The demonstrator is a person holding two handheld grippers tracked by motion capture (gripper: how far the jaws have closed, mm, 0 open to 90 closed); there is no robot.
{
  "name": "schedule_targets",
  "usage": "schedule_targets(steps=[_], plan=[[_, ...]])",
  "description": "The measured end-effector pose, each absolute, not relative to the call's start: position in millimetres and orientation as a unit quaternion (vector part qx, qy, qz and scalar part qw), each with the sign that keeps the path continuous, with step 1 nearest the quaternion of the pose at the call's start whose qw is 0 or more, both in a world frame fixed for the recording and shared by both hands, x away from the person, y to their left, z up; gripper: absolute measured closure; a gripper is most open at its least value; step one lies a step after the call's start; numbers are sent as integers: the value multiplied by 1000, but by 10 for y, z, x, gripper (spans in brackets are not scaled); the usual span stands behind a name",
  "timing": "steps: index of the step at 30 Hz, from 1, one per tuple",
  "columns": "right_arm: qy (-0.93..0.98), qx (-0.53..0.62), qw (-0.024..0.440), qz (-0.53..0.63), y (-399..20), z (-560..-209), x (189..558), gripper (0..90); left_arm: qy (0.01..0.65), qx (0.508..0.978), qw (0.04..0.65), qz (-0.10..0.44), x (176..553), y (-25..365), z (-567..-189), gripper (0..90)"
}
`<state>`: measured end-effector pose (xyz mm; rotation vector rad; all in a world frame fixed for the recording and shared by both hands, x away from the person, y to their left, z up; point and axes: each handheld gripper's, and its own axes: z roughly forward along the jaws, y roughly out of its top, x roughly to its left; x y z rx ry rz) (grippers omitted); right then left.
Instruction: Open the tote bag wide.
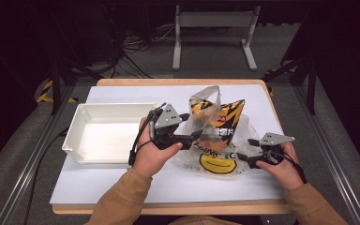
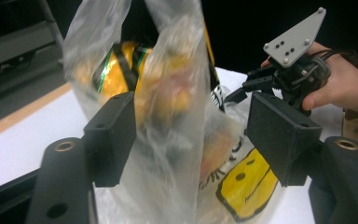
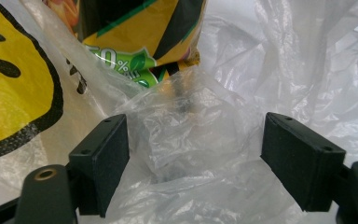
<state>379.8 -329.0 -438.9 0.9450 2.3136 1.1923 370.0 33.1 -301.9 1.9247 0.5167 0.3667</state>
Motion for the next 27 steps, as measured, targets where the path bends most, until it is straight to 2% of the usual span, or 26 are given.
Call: schedule_targets(steps=[11, 16, 20, 23, 27], plan=[[812, 337, 193, 436, -3309, -4332, 3767, 233, 194, 815, 521, 160, 3852, 12, -2823, 360], [808, 338, 196, 442, -3323, -4299, 3754, 234, 190, 821, 515, 159, 3910, -69, -2824, 415], [803, 339, 197, 448, -3339, -4275, 3745, 234, 193, 824, 508, 162, 3950, -77, -2840, 589], [802, 339, 199, 450, -3345, -4263, 3738, 234, 191, 826, 505, 163, 3970, -43, -2842, 755], [799, 337, 202, 455, -3349, -4237, 3730, 234, 194, 824, 507, 162, 3980, 6, -2839, 863]])
